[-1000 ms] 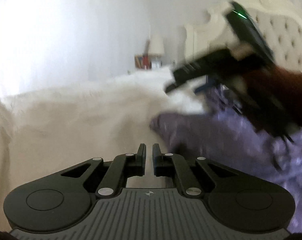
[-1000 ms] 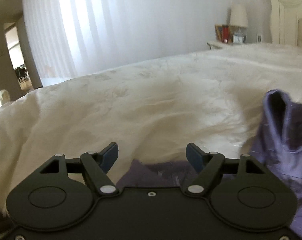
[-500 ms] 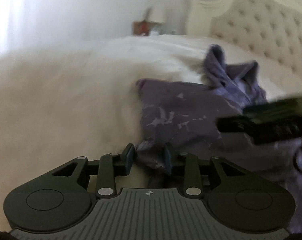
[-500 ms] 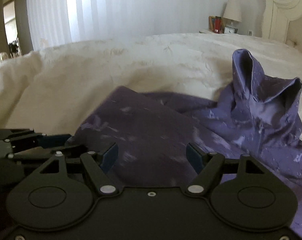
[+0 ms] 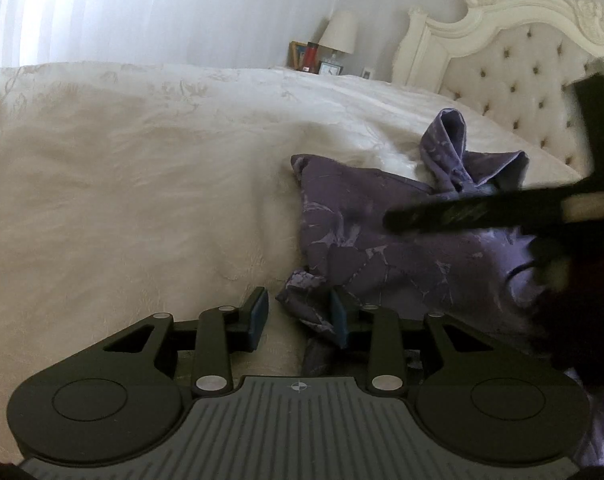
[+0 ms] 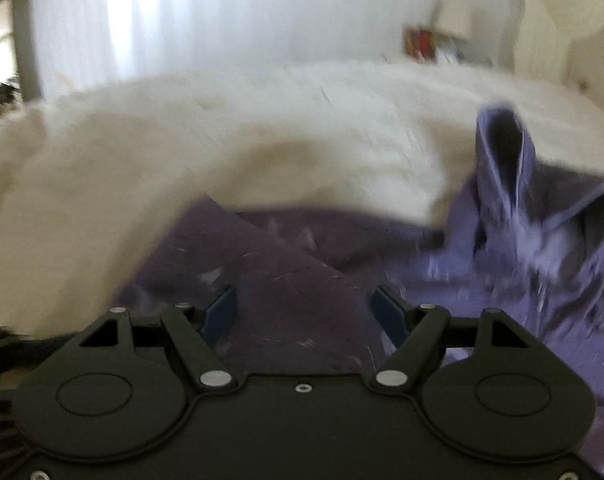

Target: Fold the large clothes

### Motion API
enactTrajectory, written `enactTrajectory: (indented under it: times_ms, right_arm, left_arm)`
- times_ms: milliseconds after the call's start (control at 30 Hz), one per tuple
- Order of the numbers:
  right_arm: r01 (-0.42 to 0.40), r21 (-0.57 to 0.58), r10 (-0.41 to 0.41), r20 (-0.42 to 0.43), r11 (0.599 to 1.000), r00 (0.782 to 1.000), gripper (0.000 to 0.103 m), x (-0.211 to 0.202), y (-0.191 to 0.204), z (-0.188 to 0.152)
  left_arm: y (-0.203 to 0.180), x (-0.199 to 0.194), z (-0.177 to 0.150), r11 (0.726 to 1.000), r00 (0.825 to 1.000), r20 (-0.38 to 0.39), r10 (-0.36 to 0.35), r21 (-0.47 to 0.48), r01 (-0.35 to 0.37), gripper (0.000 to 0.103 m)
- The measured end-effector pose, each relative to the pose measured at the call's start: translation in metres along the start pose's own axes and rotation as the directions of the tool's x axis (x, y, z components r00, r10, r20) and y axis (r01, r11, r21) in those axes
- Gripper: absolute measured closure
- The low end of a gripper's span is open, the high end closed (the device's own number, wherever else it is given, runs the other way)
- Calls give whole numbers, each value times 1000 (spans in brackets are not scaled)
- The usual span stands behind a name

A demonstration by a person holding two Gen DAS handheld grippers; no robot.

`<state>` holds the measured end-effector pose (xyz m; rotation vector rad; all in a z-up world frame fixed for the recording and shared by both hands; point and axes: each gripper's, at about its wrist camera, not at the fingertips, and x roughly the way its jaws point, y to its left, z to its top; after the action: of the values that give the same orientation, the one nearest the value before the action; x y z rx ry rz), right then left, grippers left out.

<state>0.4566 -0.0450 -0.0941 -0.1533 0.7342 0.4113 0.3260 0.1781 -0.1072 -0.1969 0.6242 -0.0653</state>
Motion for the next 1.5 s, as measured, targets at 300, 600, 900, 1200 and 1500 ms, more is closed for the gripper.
enactTrajectory:
  times_ms: [300, 600, 900, 1200, 1500]
  right_arm:
    - [15, 2, -15, 34, 1000, 999, 18, -15, -7, -11]
    - [136, 190, -144, 33, 972, 989, 18, -103, -82, -77]
    - [305, 404, -299, -79, 862, 951, 15, -162, -167, -168]
    - [224, 460, -228, -48, 859, 973, 12, -171, -171, -177]
    - [145, 393, -171, 32, 908, 985, 6, -216, -180, -138]
  left_arm:
    - [1, -2, -1, 1000, 1000, 2, -3, -11, 3, 60]
    - [6, -1, -6, 999, 1000, 26, -17, -33, 18, 55]
    - [11, -1, -9, 998, 998, 44, -39, -51, 42, 50]
    - [10, -4, -2, 997, 998, -7, -70, -25, 69, 35]
    - [-12, -62, 40, 999, 996, -80, -39, 5, 40, 34]
